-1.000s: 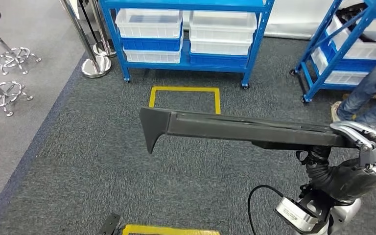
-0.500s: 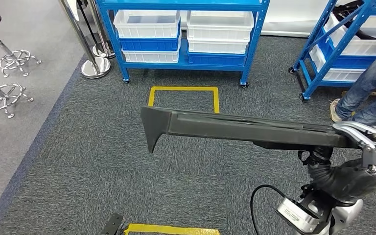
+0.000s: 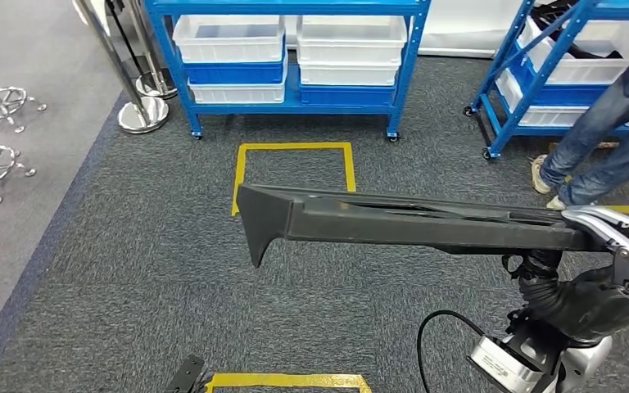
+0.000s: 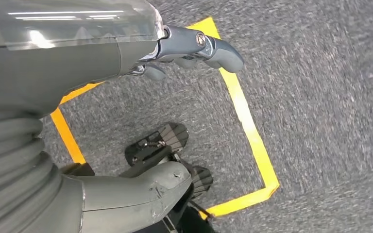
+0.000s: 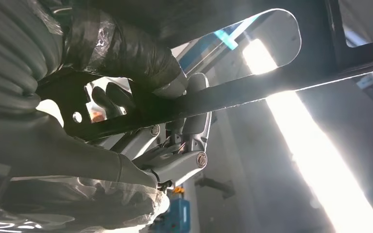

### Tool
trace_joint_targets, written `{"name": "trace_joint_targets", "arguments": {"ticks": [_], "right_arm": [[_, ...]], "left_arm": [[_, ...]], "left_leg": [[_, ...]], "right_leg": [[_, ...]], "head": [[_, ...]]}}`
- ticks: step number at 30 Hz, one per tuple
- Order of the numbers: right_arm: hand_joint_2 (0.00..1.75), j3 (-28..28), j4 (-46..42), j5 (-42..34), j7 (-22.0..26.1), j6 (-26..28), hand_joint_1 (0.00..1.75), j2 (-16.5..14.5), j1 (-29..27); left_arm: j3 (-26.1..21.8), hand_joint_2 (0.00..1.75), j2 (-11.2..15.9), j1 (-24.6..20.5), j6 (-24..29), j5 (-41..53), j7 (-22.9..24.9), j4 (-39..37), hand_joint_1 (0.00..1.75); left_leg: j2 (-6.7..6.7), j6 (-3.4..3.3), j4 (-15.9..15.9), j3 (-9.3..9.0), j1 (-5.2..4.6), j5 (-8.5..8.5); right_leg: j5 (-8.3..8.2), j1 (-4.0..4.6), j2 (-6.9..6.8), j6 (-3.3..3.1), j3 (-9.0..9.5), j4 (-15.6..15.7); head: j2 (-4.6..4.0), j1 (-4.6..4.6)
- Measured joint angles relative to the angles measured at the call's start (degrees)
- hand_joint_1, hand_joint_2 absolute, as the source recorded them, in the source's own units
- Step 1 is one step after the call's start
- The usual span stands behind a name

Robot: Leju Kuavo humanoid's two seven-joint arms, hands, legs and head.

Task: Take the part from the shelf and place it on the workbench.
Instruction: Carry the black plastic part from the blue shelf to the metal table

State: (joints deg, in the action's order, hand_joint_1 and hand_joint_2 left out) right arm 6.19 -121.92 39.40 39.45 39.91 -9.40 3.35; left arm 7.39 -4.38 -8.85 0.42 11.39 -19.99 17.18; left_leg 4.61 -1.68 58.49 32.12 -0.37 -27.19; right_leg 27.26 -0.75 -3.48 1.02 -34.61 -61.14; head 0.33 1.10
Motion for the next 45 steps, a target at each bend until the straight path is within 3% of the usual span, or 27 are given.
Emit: {"name": "trace_joint_targets", "arguments": {"ticks": [1,3,5,7,9,10,12,14,15,16,18,19,21,23,24,26,28,29,31,32,34,35,37,39,41,43,45], "right_arm": [[1.75,0.0,0.0,0.0,0.0,0.0,1.75,0.0,0.0],[1.75,0.0,0.0,0.0,0.0,0.0,1.75,0.1,0.0],[1.75,0.0,-0.1,0.0,0.0,0.0,1.75,0.1,0.0],[1.75,0.0,-0.1,0.0,0.0,0.0,1.75,0.2,0.1],[1.75,0.0,-0.1,0.0,0.0,0.0,1.75,0.2,0.1],[1.75,0.0,-0.1,0.0,0.0,0.0,1.75,0.2,0.1],[1.75,0.0,-0.1,0.0,0.0,0.0,1.75,0.2,0.0],[1.75,0.0,-0.1,0.0,0.0,0.0,1.75,0.2,0.1],[1.75,0.0,-0.1,0.0,0.0,0.0,1.75,0.2,0.1],[1.75,0.0,-0.1,0.0,0.0,0.0,1.75,0.2,0.1],[1.75,0.0,-0.2,0.0,0.0,0.0,1.75,0.2,0.1],[1.75,0.0,-0.2,0.0,0.0,0.0,1.75,0.3,0.0],[1.75,0.0,-0.3,-0.1,0.0,0.0,1.75,0.3,0.0],[1.75,0.0,-0.3,-0.3,0.0,0.0,1.75,0.4,0.0],[1.75,0.0,-0.3,-0.3,0.0,0.0,1.75,0.4,-0.1],[1.75,0.0,-0.3,-0.4,0.0,0.0,1.75,0.5,-0.2],[1.75,0.0,-0.3,-0.4,0.0,0.0,1.75,0.7,-0.2],[1.75,0.0,-0.3,-0.5,0.0,0.0,1.75,0.7,-0.2],[1.75,0.0,-0.4,-0.5,0.0,0.0,1.75,0.7,-0.1],[1.75,0.0,-0.4,-0.6,0.0,0.0,1.75,0.7,-0.1],[1.75,0.0,-0.5,-0.6,0.0,0.0,1.75,0.7,-0.1],[1.75,0.0,-0.5,-0.7,0.0,0.0,1.75,0.8,-0.1],[1.75,0.0,-0.6,-0.8,0.0,0.0,1.75,0.8,0.0],[1.75,0.0,-0.6,-1.0,0.0,0.0,1.75,0.8,0.1],[1.75,0.0,-0.6,-1.0,0.0,0.0,1.75,0.8,0.1],[1.75,0.0,-0.6,-1.1,0.0,0.0,1.75,0.8,0.1],[1.75,0.0,-0.6,-1.1,0.0,0.0,1.75,0.8,0.1]], "left_arm": [[0.0,1.75,0.0,0.0,0.0,0.0,0.0,0.0,0.00],[0.1,1.75,0.0,-0.1,0.0,0.0,0.0,0.0,0.00],[0.1,1.75,0.0,-0.2,0.0,0.0,0.0,0.0,0.00],[0.1,1.75,0.0,-0.1,0.1,0.0,0.0,0.0,0.00],[0.1,1.75,0.0,0.1,0.1,0.0,0.0,0.0,0.00],[0.1,1.75,0.0,0.1,0.2,-0.1,0.0,0.0,0.00],[0.2,1.75,0.0,0.2,0.2,-0.1,0.0,0.0,0.00],[0.1,1.75,0.1,0.1,0.2,-0.3,0.0,0.0,0.00],[0.1,1.75,0.1,0.1,0.2,-0.4,0.0,0.0,0.00],[0.1,1.75,0.2,0.1,0.3,-0.5,0.0,0.0,0.00],[0.1,1.75,0.2,0.0,0.3,-0.6,0.0,0.0,0.00],[0.2,1.75,0.1,0.0,0.3,-0.7,0.0,0.0,0.00],[0.2,1.75,0.0,-0.1,0.3,-0.7,-0.1,0.0,0.00],[0.2,1.75,0.0,0.0,0.4,-0.9,-0.1,0.0,0.00],[0.2,1.75,0.0,0.1,0.4,-0.9,-0.1,0.0,0.00],[0.2,1.75,0.1,0.3,0.3,-1.0,-0.1,0.0,0.00],[0.2,1.75,0.0,0.2,0.3,-1.0,-0.1,0.0,0.00],[0.2,1.75,0.0,0.2,0.3,-1.0,-0.1,0.0,0.00],[0.2,1.75,0.1,0.2,0.4,-1.0,-0.1,0.0,0.00],[0.2,1.75,0.1,0.2,0.4,-1.0,-0.1,0.0,0.00],[0.2,1.75,0.1,0.1,0.4,-1.0,-0.1,0.0,0.00],[0.2,1.75,0.1,0.1,0.4,-1.0,-0.1,0.0,0.00],[0.3,1.75,0.1,-0.1,0.4,-1.0,0.0,0.0,0.00],[0.3,1.75,0.1,-0.1,0.4,-1.0,0.0,0.0,0.00],[0.3,1.75,0.1,0.1,0.4,-1.0,0.0,0.0,0.00],[0.4,1.75,0.2,0.1,0.4,-1.0,0.0,0.0,0.00],[0.5,1.75,0.3,0.0,0.3,-1.0,0.0,0.0,0.00]], "left_leg": [[0.39,0.30,0.2,0.03,-0.14,-0.17],[1.28,0.83,0.3,0.01,-0.17,-0.32],[-0.07,1.53,1.7,0.50,0.11,-1.73],[-2.82,2.13,7.1,2.69,0.45,-5.21],[-3.85,2.35,13.9,5.70,0.56,-8.17],[-3.99,2.33,15.6,6.47,0.57,-8.38],[-4.40,1.96,12.8,5.16,0.55,-5.69],[-6.54,1.24,5.3,1.73,0.54,-1.93],[-7.69,0.92,2.3,0.43,0.52,-0.92],[-8.51,0.70,0.7,-0.28,0.46,-0.65],[-8.12,0.39,-0.2,-0.67,0.27,-0.63],[-7.40,0.16,-0.7,-0.92,0.34,-0.31],[-5.96,-0.46,-1.9,-1.37,0.52,0.47],[-4.47,-0.84,-2.4,-1.44,0.50,0.76],[-3.63,-0.90,-2.3,-1.34,0.45,0.73],[-2.07,-0.80,-2.0,-1.14,0.45,0.54],[-0.72,-0.40,-1.4,-1.01,0.59,0.12],[-0.14,-0.05,-1.0,-0.96,0.62,-0.21],[0.81,0.73,0.0,-0.78,0.31,-1.04],[1.29,1.06,0.3,-0.77,0.16,-1.33],[2.27,1.55,0.5,-0.94,0.25,-1.61],[1.89,1.85,0.8,-0.93,0.43,-1.97],[-0.76,2.32,3.7,0.22,0.81,-4.33],[-3.43,2.32,10.7,3.36,0.93,-8.13],[-4.06,1.82,16.1,6.09,0.76,-9.56],[-4.59,0.79,13.8,5.30,0.23,-6.82],[-6.91,-0.57,6.3,1.90,-0.57,-2.82]], "right_leg": [[0.05,0.19,-0.27,-0.31,0.26,0.9],[-0.20,0.24,1.01,-0.97,0.00,1.0],[-0.58,0.09,2.18,-1.65,-0.12,1.3],[-0.87,-0.04,3.29,-2.11,-0.27,1.4],[-0.99,0.04,4.58,-2.31,-0.47,1.3],[-1.02,0.10,5.29,-2.35,-0.54,1.3],[-1.05,0.16,6.80,-2.34,-0.56,1.1],[-1.14,0.13,8.18,-2.19,-0.55,1.0],[-1.25,0.06,8.79,-1.98,-0.65,1.0],[-1.42,-0.08,9.34,-1.69,-0.85,1.0],[-1.90,-0.34,10.57,-0.86,-1.22,1.3],[-1.94,-0.36,10.45,-0.57,-1.41,1.2],[-0.49,-0.07,8.14,-0.20,-2.46,-0.9],[3.07,0.01,5.04,-0.02,-5.41,-7.1],[4.61,-0.09,4.33,0.12,-7.07,-10.5],[4.97,-0.36,3.73,0.44,-8.38,-13.3],[1.84,-0.71,2.70,0.83,-5.47,-8.3],[0.65,-0.72,1.40,0.87,-3.55,-4.9],[-0.44,-0.61,-0.79,0.53,-1.20,-0.5],[-0.19,-0.43,-1.04,0.12,-1.22,-0.3],[-0.40,-0.29,0.27,-0.75,-1.53,-0.4],[-0.55,-0.25,0.96,-1.12,-1.64,-0.3],[-0.86,-0.32,2.24,-1.76,-1.77,-0.1],[-1.05,-0.07,3.50,-2.13,-1.93,-0.1],[-1.21,0.38,5.07,-2.42,-2.09,-0.1],[-1.35,0.67,6.68,-2.59,-2.09,-0.1],[-1.53,0.65,8.05,-2.55,-2.01,-0.1]], "head": [[0.00,0.01],[0.00,0.01],[0.00,0.02],[0.00,0.02],[0.00,0.01],[0.00,0.02],[0.00,0.02],[0.00,0.01],[0.00,0.02],[0.00,0.01],[0.00,0.02],[0.00,0.01],[0.00,-0.02],[0.00,-0.05],[0.00,-0.05],[0.00,-0.05],[0.00,-0.07],[0.00,-0.07],[0.00,-0.05],[0.00,-0.02],[0.00,0.02],[0.00,0.02],[0.00,0.03],[0.00,0.02],[0.00,0.02],[0.00,0.02],[0.00,0.00]]}}
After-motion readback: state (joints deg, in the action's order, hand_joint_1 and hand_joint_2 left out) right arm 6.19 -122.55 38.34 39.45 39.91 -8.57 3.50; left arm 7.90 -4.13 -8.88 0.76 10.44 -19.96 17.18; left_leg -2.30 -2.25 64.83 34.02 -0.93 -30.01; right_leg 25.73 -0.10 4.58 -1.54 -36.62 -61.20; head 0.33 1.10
